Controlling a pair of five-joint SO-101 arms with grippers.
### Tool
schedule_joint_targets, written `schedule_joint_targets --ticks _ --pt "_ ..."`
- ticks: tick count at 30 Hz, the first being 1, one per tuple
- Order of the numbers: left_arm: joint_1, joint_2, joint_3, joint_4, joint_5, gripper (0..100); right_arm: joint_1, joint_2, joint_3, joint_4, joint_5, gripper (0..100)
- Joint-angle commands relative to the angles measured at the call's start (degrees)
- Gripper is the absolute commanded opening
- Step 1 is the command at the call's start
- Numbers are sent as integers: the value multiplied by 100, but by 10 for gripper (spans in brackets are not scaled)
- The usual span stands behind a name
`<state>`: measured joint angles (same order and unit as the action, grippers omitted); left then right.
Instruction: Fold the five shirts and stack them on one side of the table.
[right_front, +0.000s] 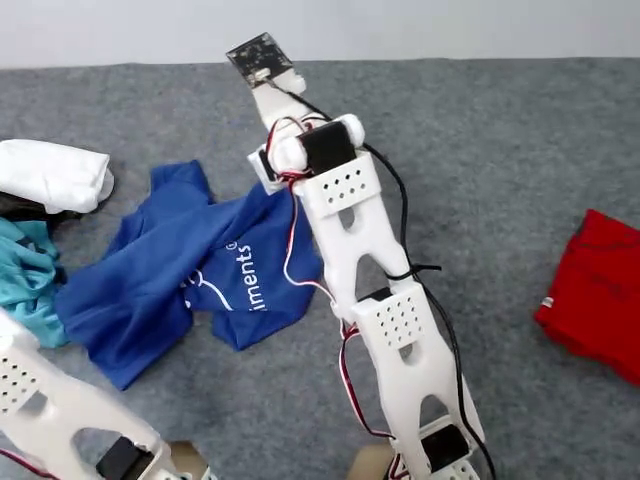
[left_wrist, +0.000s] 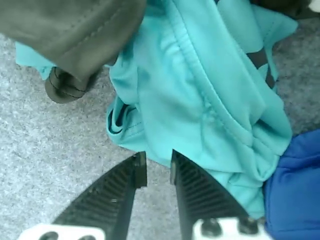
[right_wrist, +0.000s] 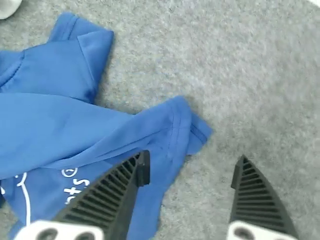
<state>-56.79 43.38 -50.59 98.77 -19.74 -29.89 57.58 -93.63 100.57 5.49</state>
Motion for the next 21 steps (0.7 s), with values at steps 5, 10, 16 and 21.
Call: schedule_joint_targets --ticks 5,10,16,21 --pt "53 -62 -13 79 62 85 400 22 -176 180 70 229" --pt "53 -62 -13 79 62 85 391 479 185 -66 70 229" --pt "53 -62 -13 79 62 85 347 1165 193 -1103 176 229" --pt "44 -62 -13 79 62 85 215 1666 193 -1727 888 228"
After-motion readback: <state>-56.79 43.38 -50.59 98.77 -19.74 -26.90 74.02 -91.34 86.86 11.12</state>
